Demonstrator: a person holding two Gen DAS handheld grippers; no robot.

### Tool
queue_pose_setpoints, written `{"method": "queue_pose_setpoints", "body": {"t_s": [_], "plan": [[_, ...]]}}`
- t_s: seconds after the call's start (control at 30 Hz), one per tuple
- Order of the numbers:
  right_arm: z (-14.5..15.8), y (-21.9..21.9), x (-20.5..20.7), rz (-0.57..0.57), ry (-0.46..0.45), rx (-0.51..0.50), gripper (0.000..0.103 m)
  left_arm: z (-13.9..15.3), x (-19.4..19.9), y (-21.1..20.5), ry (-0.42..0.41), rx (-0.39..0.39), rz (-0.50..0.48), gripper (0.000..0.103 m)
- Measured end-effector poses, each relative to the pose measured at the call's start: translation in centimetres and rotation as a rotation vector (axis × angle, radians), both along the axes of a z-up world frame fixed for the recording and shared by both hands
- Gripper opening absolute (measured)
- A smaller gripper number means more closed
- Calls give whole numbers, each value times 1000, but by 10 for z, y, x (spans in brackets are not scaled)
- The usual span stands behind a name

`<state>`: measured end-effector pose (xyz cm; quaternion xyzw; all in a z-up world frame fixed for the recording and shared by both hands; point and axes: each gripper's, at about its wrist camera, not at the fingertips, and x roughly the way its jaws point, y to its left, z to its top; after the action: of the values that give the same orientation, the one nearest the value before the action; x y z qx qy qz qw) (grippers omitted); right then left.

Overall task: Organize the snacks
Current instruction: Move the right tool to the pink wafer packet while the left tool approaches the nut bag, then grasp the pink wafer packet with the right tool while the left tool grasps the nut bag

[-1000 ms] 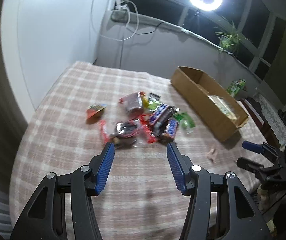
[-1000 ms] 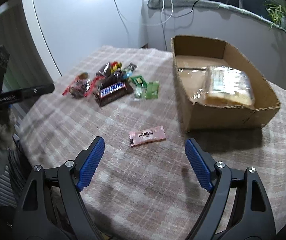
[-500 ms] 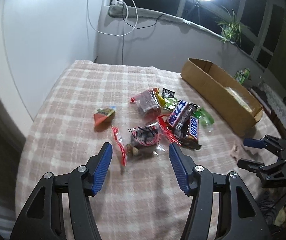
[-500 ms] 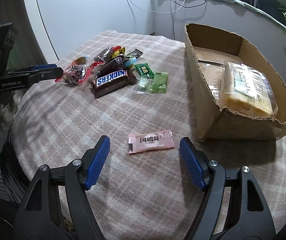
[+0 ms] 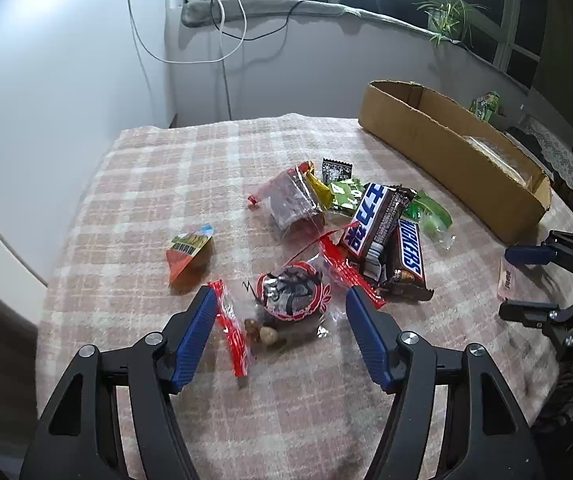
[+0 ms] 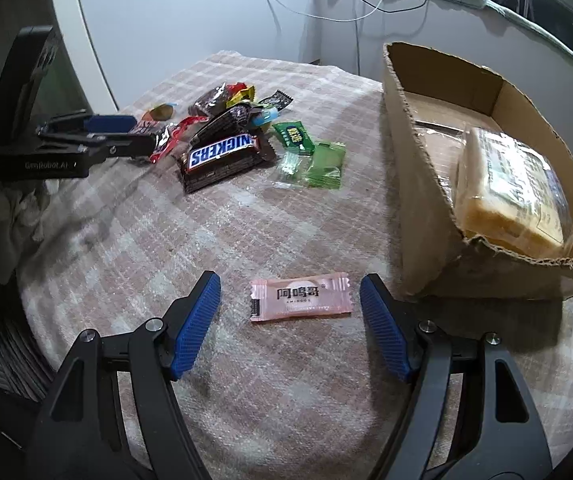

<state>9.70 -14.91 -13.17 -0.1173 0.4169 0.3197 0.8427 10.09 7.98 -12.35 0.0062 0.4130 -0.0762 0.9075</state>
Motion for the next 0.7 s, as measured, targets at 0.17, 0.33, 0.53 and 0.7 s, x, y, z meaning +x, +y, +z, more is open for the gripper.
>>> {"method": "queue_pose_setpoints", "body": {"t_s": [0.17, 0.33, 0.53, 0.7], "plan": [[0, -1, -4, 5, -19, -17, 59, 0, 1, -5, 6, -20, -15, 67], [0, -5, -5, 4, -26, -22, 51, -3, 1, -11, -1, 4, -23, 67], [1, -3, -9, 10, -46, -36, 42, -4, 3, -14, -11, 24, -26, 66], [3, -4, -11, 10, -45, -28, 37, -3, 4, -13, -35, 25, -7, 53]]}}
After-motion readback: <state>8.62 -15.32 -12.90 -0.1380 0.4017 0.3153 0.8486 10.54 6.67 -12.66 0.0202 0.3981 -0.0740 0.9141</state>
